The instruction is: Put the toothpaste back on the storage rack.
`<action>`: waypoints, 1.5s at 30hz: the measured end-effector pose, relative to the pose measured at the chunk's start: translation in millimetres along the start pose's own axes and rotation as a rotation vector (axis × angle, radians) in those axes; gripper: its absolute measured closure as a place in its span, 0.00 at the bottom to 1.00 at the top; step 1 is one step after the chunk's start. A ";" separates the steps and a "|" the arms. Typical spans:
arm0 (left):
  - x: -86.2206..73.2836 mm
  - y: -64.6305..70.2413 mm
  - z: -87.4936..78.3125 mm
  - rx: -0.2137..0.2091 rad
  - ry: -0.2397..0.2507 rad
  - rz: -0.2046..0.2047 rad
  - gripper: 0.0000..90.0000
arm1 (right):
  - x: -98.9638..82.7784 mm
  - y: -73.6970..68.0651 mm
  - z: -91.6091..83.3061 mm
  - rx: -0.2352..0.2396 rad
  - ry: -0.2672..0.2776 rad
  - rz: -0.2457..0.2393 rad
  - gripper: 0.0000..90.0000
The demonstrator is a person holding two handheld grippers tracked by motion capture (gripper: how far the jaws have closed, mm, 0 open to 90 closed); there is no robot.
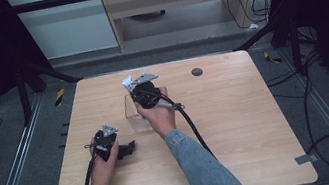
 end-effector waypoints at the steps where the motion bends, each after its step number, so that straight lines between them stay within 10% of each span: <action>1: 0.0 0.0 0.0 0.000 0.000 0.000 0.00 | -0.3 -0.1 0.2 0.000 0.000 0.000 0.89; 45: 0.0 0.0 0.0 0.000 0.000 0.000 0.00 | -2.4 -10.4 13.9 0.023 -0.002 0.013 0.89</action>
Point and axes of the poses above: each handheld gripper's, and its own axes: z roughly forward along the jaws, x roughly out of its top, y roughly to its right, the point moved 9 cm from there along z, roughly forward along the jaws, and after that the axes turned 10 degrees about x, right-handed, at the moved point
